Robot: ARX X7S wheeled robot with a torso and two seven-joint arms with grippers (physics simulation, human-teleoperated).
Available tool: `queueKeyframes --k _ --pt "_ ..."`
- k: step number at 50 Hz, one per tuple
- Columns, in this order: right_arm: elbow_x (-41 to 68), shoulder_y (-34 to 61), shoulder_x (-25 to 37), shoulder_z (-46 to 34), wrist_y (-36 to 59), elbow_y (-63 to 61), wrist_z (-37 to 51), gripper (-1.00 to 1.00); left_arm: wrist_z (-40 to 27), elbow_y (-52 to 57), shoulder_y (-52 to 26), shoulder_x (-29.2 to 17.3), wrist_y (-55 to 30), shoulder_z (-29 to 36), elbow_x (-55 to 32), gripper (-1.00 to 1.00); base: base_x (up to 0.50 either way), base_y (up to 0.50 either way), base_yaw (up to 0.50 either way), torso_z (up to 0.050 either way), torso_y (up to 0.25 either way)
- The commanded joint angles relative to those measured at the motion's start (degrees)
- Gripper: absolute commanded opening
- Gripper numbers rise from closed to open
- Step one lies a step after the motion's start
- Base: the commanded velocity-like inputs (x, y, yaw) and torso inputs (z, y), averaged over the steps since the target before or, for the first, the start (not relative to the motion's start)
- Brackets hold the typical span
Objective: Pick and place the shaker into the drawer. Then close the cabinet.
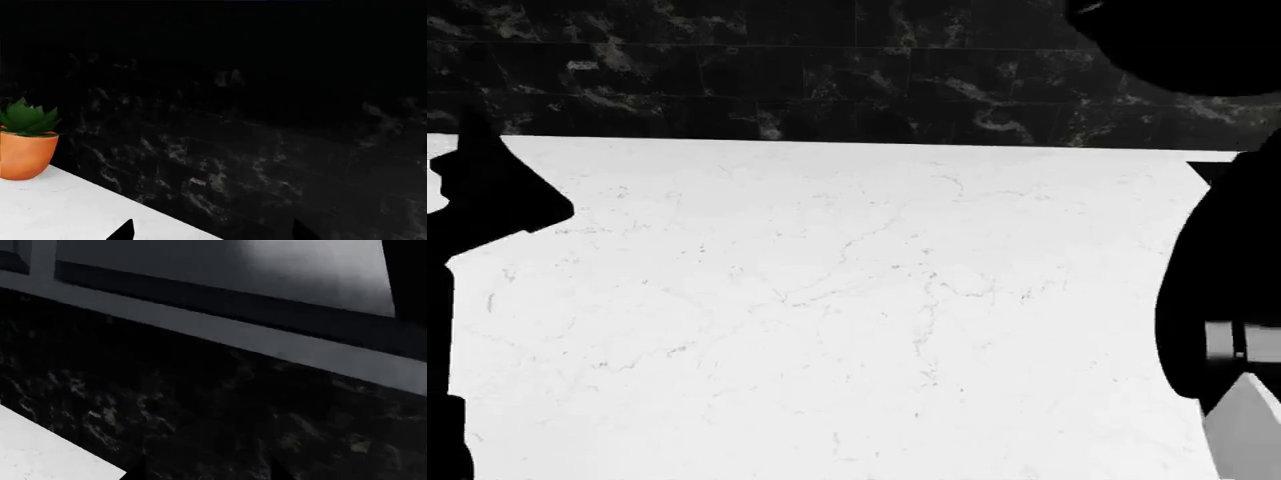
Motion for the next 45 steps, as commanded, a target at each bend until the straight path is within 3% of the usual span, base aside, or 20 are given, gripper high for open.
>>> queueKeyframes --k 1,11,20,45 --pt "25.0 -34.71 4.52 14.31 -0.82 -36.12 33.53 1.0 -0.36 -0.1 1.65 15.39 -5.66 0.7 -0.45 1.0 0.0 0.0 0.0 0.0 0.0" --pt "10.64 -46.99 5.87 12.82 -3.34 -41.66 22.56 1.0 0.14 -1.68 4.67 16.78 -3.95 1.03 0.9 1.0 0.0 0.0 0.0 0.0 0.0" --pt "13.99 -46.56 6.15 12.15 -2.62 -40.57 27.48 1.0 0.45 -2.08 5.63 16.97 -3.53 0.84 1.29 1.0 0.0 0.0 0.0 0.0 0.0" --pt "12.78 -46.74 6.47 8.88 -5.71 -39.33 25.96 1.0 1.29 -2.81 7.66 17.63 -3.67 0.73 2.1 1.0 0.02 -0.49 0.0 0.0 0.0"
